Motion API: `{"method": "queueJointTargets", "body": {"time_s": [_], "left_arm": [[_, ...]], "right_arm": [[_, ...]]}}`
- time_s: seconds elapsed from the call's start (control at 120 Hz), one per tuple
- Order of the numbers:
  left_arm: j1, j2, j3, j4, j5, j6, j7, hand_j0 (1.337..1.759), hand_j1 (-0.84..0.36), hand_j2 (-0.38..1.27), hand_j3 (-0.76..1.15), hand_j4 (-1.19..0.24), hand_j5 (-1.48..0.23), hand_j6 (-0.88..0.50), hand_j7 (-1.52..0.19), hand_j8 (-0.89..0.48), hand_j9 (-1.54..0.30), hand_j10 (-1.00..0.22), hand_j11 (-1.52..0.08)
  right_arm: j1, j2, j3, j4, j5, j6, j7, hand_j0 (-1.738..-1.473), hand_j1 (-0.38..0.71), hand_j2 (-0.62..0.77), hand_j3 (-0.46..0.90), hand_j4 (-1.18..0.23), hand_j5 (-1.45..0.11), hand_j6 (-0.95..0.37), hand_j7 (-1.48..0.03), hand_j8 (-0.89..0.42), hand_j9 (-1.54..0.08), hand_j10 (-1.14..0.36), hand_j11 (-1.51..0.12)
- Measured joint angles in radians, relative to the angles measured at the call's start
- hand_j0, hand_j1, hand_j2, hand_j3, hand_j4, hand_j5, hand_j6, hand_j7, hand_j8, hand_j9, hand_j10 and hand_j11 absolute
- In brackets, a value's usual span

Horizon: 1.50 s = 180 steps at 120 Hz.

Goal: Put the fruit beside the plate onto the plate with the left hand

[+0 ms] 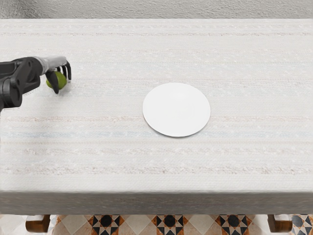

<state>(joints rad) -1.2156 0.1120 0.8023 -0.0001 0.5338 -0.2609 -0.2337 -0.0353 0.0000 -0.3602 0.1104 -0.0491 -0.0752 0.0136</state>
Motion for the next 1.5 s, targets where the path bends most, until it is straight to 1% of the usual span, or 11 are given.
{"method": "queueJointTargets", "body": {"time_s": [0.15, 0.258, 0.317, 0.392, 0.5, 0.583, 0.725, 0.875, 0.9, 1.183, 1.5], "left_arm": [[-0.061, -0.012, -0.056, 0.000, -0.007, -0.103, -0.005, 1.653, -0.18, 0.29, 0.00, -0.67, -0.96, -0.53, -0.95, -0.40, -0.93, -0.49, -0.93], [-0.090, -0.027, -0.070, -0.009, -0.025, -0.159, -0.007, 1.654, -0.21, 0.41, 0.00, -0.68, -0.97, -0.57, -0.96, -0.43, -0.94, -0.51, -0.93], [-0.102, -0.041, -0.072, -0.025, -0.033, -0.172, -0.007, 1.654, -0.19, 0.37, 0.00, -0.68, -0.98, -0.57, -0.96, -0.44, -0.95, -0.52, -0.94], [-0.123, -0.047, -0.080, -0.053, -0.042, -0.183, -0.007, 1.655, -0.24, 0.48, 0.00, -0.69, -1.00, -0.57, -0.98, -0.42, -0.96, -0.51, -0.94], [-0.150, -0.072, -0.105, -0.097, -0.051, -0.207, -0.007, 1.656, -0.29, 0.53, 0.00, -0.69, -1.01, -0.54, -0.99, -0.40, -0.97, -0.47, -0.95], [-0.162, -0.087, -0.132, -0.133, -0.054, -0.216, -0.007, 1.657, -0.36, 0.66, 0.00, -0.69, -1.02, -0.52, -0.99, -0.38, -0.97, -0.45, -0.95], [-0.191, -0.112, -0.164, -0.187, -0.056, -0.221, -0.006, 1.657, -0.35, 0.66, 0.00, -0.70, -1.01, -0.54, -1.00, -0.37, -0.98, -0.44, -0.96], [-0.223, -0.112, -0.205, -0.233, -0.056, -0.224, -0.005, 1.656, -0.41, 0.84, 0.00, -0.71, -1.01, -0.57, -1.01, -0.39, -0.98, -0.46, -0.97], [-0.228, -0.112, -0.212, -0.239, -0.057, -0.225, -0.005, 1.656, -0.39, 0.79, 0.00, -0.71, -1.01, -0.57, -1.01, -0.39, -0.98, -0.47, -0.97], [-0.286, -0.112, -0.242, -0.294, -0.084, -0.228, 0.001, 1.655, -0.41, 0.83, 0.00, -0.71, -1.03, -0.57, -1.03, -0.39, -0.99, -0.48, -0.98], [-0.295, -0.112, -0.373, -0.434, -0.087, -0.228, 0.002, 1.654, -0.41, 0.83, 0.00, -0.74, -1.08, -0.55, -1.07, -0.36, -1.03, -0.46, -1.03]], "right_arm": [[0.000, 0.000, 0.000, 0.000, 0.000, 0.000, 0.000, -1.658, -0.35, 0.00, 0.00, 0.00, 0.00, 0.00, 0.00, 0.00, 0.00, 0.00, 0.00], [0.000, 0.000, 0.000, 0.000, 0.000, 0.000, 0.000, -1.658, -0.35, 0.00, 0.00, 0.00, 0.00, 0.00, 0.00, 0.00, 0.00, 0.00, 0.00], [0.000, 0.000, 0.000, 0.000, 0.000, 0.000, 0.000, -1.658, -0.35, 0.00, 0.00, 0.00, 0.00, 0.00, 0.00, 0.00, 0.00, 0.00, 0.00], [0.000, 0.000, 0.000, 0.000, 0.000, 0.000, 0.000, -1.658, -0.35, 0.00, 0.00, 0.00, 0.00, 0.00, 0.00, 0.00, 0.00, 0.00, 0.00], [0.000, 0.000, 0.000, 0.000, 0.000, 0.000, 0.000, -1.658, -0.35, 0.00, 0.00, 0.00, 0.00, 0.00, 0.00, 0.00, 0.00, 0.00, 0.00], [0.000, 0.000, 0.000, 0.000, 0.000, 0.000, 0.000, -1.658, -0.35, 0.00, 0.00, 0.00, 0.00, 0.00, 0.00, 0.00, 0.00, 0.00, 0.00], [0.000, 0.000, 0.000, 0.000, 0.000, 0.000, 0.000, -1.658, -0.35, 0.00, 0.00, 0.00, 0.00, 0.00, 0.00, 0.00, 0.00, 0.00, 0.00], [0.000, 0.000, 0.000, 0.000, 0.000, 0.000, 0.000, -1.658, -0.35, 0.00, 0.00, 0.00, 0.00, 0.00, 0.00, 0.00, 0.00, 0.00, 0.00], [0.000, 0.000, 0.000, 0.000, 0.000, 0.000, 0.000, -1.658, -0.35, 0.00, 0.00, 0.00, 0.00, 0.00, 0.00, 0.00, 0.00, 0.00, 0.00], [0.000, 0.000, 0.000, 0.000, 0.000, 0.000, 0.000, -1.658, -0.35, 0.00, 0.00, 0.00, 0.00, 0.00, 0.00, 0.00, 0.00, 0.00, 0.00], [0.000, 0.000, 0.000, 0.000, 0.000, 0.000, 0.000, -1.658, -0.35, 0.00, 0.00, 0.00, 0.00, 0.00, 0.00, 0.00, 0.00, 0.00, 0.00]]}}
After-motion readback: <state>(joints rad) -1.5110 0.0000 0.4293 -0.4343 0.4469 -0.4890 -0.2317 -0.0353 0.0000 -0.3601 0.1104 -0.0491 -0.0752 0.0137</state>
